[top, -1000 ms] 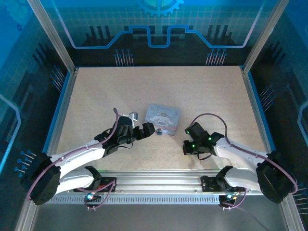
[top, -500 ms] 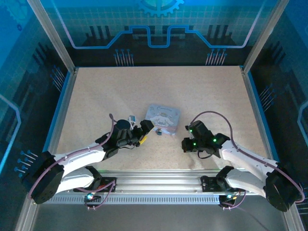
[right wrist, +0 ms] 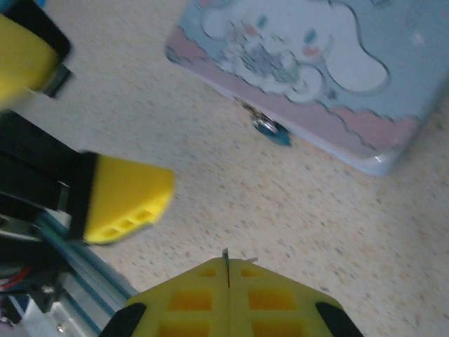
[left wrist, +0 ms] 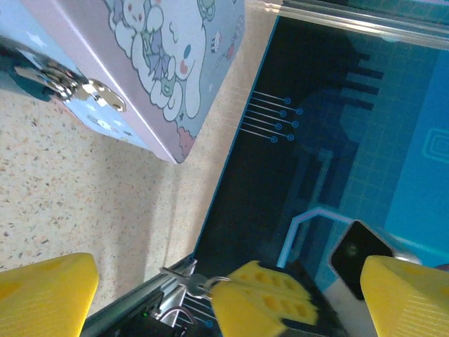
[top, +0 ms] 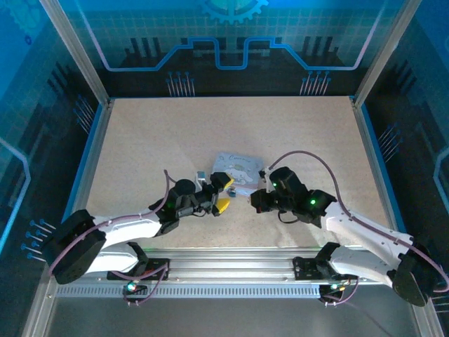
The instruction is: Unlock the padlock with the key
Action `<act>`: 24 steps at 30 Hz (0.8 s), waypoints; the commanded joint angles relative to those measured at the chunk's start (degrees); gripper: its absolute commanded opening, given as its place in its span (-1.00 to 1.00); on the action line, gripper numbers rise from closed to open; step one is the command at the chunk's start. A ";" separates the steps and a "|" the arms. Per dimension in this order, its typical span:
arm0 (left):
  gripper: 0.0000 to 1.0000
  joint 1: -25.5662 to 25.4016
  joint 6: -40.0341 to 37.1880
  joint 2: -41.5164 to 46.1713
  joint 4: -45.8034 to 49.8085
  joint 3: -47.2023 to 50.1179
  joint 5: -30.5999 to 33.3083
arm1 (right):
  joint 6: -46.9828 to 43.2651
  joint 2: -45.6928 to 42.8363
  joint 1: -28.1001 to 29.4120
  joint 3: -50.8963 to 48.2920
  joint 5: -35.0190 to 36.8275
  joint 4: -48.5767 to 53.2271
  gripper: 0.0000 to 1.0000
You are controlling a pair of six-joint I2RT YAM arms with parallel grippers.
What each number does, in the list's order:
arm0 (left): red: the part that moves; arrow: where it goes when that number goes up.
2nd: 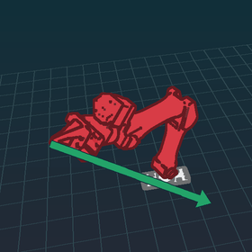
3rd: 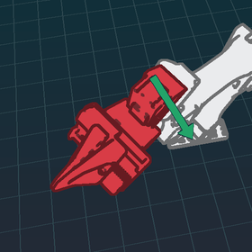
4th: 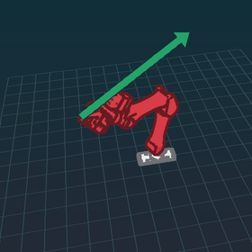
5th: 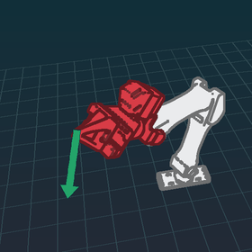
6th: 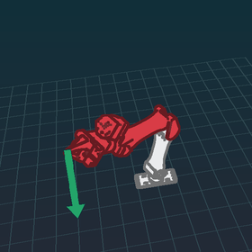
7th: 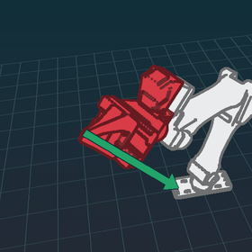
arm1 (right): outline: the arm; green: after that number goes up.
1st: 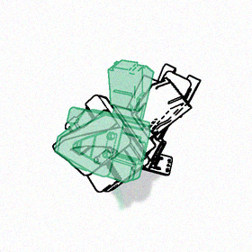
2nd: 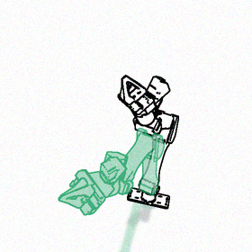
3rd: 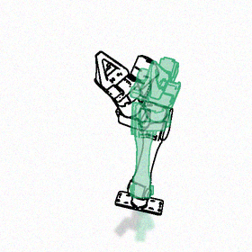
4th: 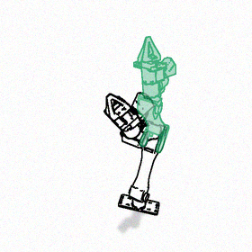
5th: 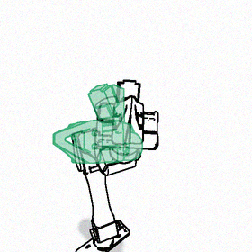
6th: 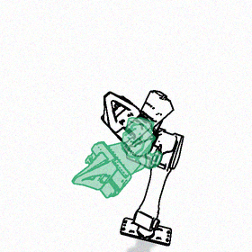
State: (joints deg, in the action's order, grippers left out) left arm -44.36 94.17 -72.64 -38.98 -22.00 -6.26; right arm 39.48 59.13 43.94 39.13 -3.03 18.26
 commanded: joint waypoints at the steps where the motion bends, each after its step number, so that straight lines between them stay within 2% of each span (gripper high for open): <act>1: 0.94 -1.54 4.69 -2.20 -7.40 1.08 2.32 | 0.69 2.13 1.90 3.50 0.09 -4.37 -1.00; 7: 0.88 -3.69 8.36 -6.41 -13.63 1.43 4.63 | -0.12 6.76 4.15 7.04 0.46 -6.56 -1.00; 14: 0.58 -4.60 11.65 -10.60 -22.85 3.83 8.32 | 0.37 9.37 5.74 7.72 0.41 -7.63 -1.00; 24: 0.31 -5.29 14.83 -11.20 -25.47 4.70 10.98 | 1.82 9.59 6.07 5.44 -0.03 -8.11 -1.00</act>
State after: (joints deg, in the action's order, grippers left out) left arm -49.06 108.20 -83.37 -59.94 -17.87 2.83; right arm 40.32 68.27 49.15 45.32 -3.03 11.81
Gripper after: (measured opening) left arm 0.664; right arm 0.051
